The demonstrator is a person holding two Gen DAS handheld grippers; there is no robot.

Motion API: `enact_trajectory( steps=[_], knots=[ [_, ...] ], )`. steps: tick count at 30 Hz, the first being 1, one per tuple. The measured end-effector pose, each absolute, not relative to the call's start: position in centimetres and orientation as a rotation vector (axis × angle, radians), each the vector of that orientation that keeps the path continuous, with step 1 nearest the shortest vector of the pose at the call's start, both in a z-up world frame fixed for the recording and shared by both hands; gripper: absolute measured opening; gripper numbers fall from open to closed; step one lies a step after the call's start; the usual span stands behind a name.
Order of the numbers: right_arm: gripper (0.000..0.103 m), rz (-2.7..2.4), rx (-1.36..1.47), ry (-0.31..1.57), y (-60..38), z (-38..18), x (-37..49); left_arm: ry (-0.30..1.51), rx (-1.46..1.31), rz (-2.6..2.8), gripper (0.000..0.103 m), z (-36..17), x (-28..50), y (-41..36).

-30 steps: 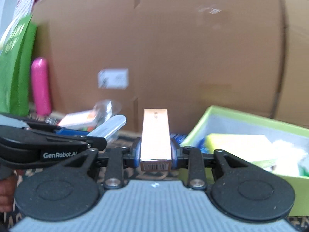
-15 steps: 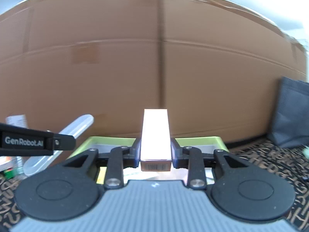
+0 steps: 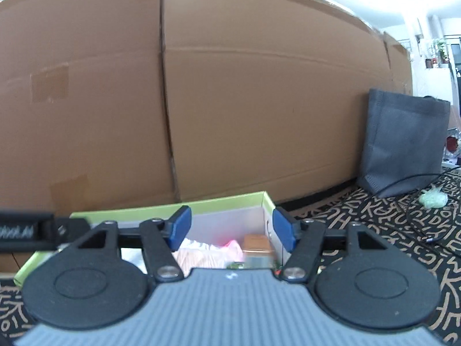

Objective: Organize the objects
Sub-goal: 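Carry the clear tube and tan box into the lime-green box and release both, then grasp the steel wool scrubber with the left gripper while the right grasps the plastic cup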

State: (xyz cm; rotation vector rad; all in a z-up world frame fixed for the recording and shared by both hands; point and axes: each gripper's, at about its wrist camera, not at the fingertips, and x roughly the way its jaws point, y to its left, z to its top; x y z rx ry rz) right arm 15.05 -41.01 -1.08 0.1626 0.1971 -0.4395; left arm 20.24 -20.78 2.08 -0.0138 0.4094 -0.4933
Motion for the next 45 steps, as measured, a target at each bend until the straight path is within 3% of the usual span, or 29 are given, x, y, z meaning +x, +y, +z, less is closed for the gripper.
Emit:
enact_trajectory(
  steps=[3,13,16,19,33,45],
  knots=[
    [0.074,-0.419,0.188,0.210,-41.0,-1.2,15.1,0.393,0.004,-0.472,0.085,2.1,19.5,-20.4],
    [0.089,-0.359,0.084,0.203,-38.6,-1.0,16.2,0.378,0.048,-0.388,0.096,2.3,17.8,-17.9],
    [0.099,-0.330,0.072,0.201,-37.4,-0.6,16.1,0.391,0.044,-0.358,0.097,2.1,17.3,-16.8],
    [0.103,-0.291,0.067,0.189,-36.0,-0.2,15.7,0.403,0.037,-0.339,0.097,1.8,17.0,-15.6],
    [0.103,-0.159,-0.050,0.195,-31.2,-0.5,16.1,0.472,-0.039,-0.232,0.097,-0.2,16.9,-10.0],
    [0.103,0.160,-0.088,0.169,-26.3,-1.1,14.8,0.539,-0.135,-0.031,0.097,-3.9,17.8,-0.1]
  ],
)
